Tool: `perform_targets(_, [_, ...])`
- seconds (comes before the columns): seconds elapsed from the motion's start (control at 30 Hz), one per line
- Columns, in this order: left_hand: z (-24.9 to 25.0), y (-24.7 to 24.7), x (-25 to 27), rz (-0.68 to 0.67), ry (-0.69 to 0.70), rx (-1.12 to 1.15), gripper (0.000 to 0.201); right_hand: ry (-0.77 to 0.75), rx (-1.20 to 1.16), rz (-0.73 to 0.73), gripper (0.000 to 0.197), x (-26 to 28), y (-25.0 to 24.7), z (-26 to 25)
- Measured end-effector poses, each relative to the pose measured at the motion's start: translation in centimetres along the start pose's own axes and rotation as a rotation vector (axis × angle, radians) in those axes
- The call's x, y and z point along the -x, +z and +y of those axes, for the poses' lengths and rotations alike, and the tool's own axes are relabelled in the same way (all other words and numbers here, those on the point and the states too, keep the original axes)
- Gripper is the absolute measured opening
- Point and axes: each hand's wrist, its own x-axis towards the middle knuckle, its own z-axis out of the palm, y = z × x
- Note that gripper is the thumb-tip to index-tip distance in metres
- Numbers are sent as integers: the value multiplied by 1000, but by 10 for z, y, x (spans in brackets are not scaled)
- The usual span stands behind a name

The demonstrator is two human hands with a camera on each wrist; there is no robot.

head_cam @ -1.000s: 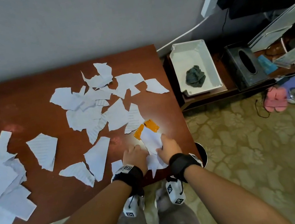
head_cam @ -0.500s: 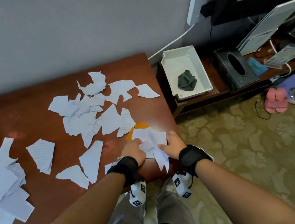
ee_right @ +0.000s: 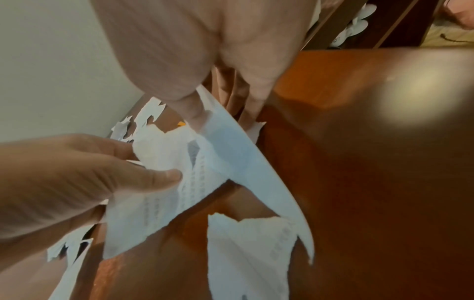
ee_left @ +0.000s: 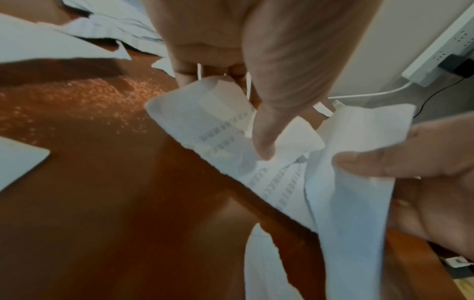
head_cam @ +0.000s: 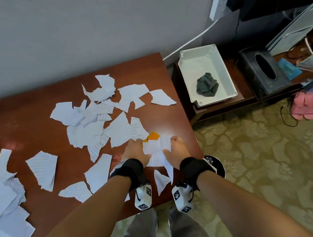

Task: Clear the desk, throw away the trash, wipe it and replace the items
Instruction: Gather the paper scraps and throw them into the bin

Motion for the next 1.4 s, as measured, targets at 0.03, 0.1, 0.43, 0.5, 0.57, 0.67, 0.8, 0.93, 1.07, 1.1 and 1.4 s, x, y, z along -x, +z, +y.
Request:
perform_targets(0.03, [1, 0, -1, 18, 8, -26, 56, -6, -18, 18, 37, -1, 1, -3])
perform_targets(0.1, [3, 1, -3, 63, 25, -56, 48, 3, -83, 50, 48, -3, 3, -8])
perform_targets(0.43, [2, -1, 7, -8, 5, 75, 39, 67, -230, 26, 33, -1, 4, -14])
perform_targets(0.5, [1, -2, 12, -5, 10, 70, 38, 72, -214, 1, 18, 3, 3, -14])
perform_targets(0.57, [0, -4, 17, 5, 18, 104, 38, 75, -210, 18, 3, 9, -2, -14])
perform_targets(0.67, [3, -15, 24, 34, 44, 148, 35, 88, -233, 77, 12, 18, -15, -18])
perform_targets(0.8, [7, -30, 36, 52, 69, 231, 33, 81, -276, 107, 28, 30, -30, -24])
perform_targets(0.93, [7, -37, 42, 55, 64, 239, 33, 94, -171, 69, 47, 33, -36, -21])
perform_targets(1.07, [2, -34, 48, -18, 111, 218, 40, 92, -110, 35, 43, 46, -43, -21])
perform_targets(1.1, [0, -31, 50, -57, 124, 209, 43, 91, -107, 13, 36, 52, -45, -22])
perform_targets(1.4, [-24, 1, 58, -162, 169, 23, 82, 53, 62, -126, 36, 67, -5, -7])
